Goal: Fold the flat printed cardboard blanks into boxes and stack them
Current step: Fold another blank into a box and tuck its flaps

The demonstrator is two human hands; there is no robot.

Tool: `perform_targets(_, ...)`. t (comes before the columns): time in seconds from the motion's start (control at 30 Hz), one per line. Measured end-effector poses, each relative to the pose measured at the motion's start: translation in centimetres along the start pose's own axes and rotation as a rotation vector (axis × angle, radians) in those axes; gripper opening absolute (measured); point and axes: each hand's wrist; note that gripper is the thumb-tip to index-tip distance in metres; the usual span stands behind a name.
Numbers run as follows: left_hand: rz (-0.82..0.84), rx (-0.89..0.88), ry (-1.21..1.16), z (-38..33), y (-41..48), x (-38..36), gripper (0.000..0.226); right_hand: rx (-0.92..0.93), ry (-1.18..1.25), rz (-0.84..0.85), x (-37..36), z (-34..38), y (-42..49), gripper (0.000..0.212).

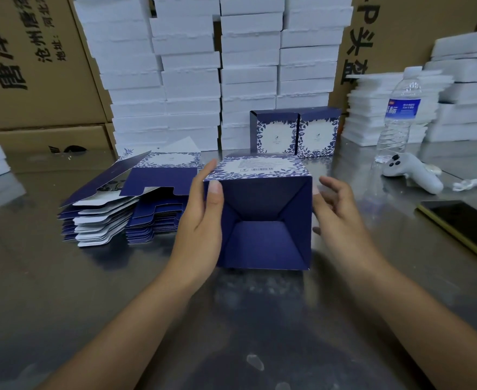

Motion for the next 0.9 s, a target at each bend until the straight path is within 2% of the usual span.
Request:
perform_targets(0.1, -0.034, 0.016, -0.022, 0.0, 0.3, 0.0, 0.047, -0.265, -0.029, 0.101, 0.1, -0.3, 0.3, 0.096)
perform_targets(0.13, -0.041, 0.025, -0.033, 0.1, 0.4, 0.1, 0.044, -0.311, -0.014, 0.136, 0.1, -0.3, 0.2, 0.114)
perform_targets(0.17, -0.046, 0.035, -0.046, 0.2, 0.4, 0.2, 0.040, -0.334, 0.001, 0.171, 0.1, -0.4, 0.2, 0.122)
perform_targets(0.23, -0.056, 0.044, -0.060, 0.3, 0.6, 0.3, 0.038, -0.339, 0.061, 0.189, 0.0, -0.2, 0.1, 0.114)
perform_targets(0.27, -0.064, 0.053, -0.071, 0.4, 0.8, 0.3, 0.039, -0.332, 0.097, 0.168, 0.0, -0.2, 0.2, 0.098)
perform_targets(0.33, -0.087, 0.103, -0.149, 0.5, 1.0, 0.3, 0.038, -0.308, 0.155, 0.101, 0.1, -0.1, 0.2, 0.050)
perform_targets(0.37, -0.106, 0.157, -0.220, 0.6, 1.2, 0.4, 0.037, -0.277, 0.153, 0.066, 0.2, -0.1, 0.2, 0.033)
perform_targets(0.4, -0.129, 0.232, -0.301, 0.8, 1.5, 0.5, 0.036, -0.233, 0.133, 0.027, 0.2, 0.0, 0.2, 0.027)
perform_targets(0.5, -0.195, 0.501, -0.465, 1.1, 2.1, 0.7, 0.046, -0.156, 0.071, -0.072, 0.3, 0.1, 0.0, 0.042)
perform_targets(0.6, -0.149, 0.671, -0.581, 1.0, 2.2, 0.7, 0.051, -0.268, 0.057, 0.009, 0.3, 0.7, -0.4, 0.067)
perform_targets(0.7, -0.114, 0.727, -0.658, 1.0, 2.1, 0.4, 0.053, -0.318, 0.129, 0.141, 0.4, 1.4, -0.7, 0.052)
perform_targets(0.8, -0.105, 0.771, -0.689, 1.3, 2.2, 0.5, 0.053, -0.227, 0.239, 0.138, 0.3, 2.0, -1.0, 0.039)
perform_targets(0.9, -0.069, 0.826, -0.729, 1.4, 2.3, 0.6, 0.053, -0.183, 0.337, 0.155, 0.6, 2.3, -1.0, 0.040)
Point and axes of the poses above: each hand's wrist, its own y-axis towards the middle knuckle, its own x-axis out of the back of the hand, z = x × y, and after that the axes turned 13 degrees about -z, right-handed
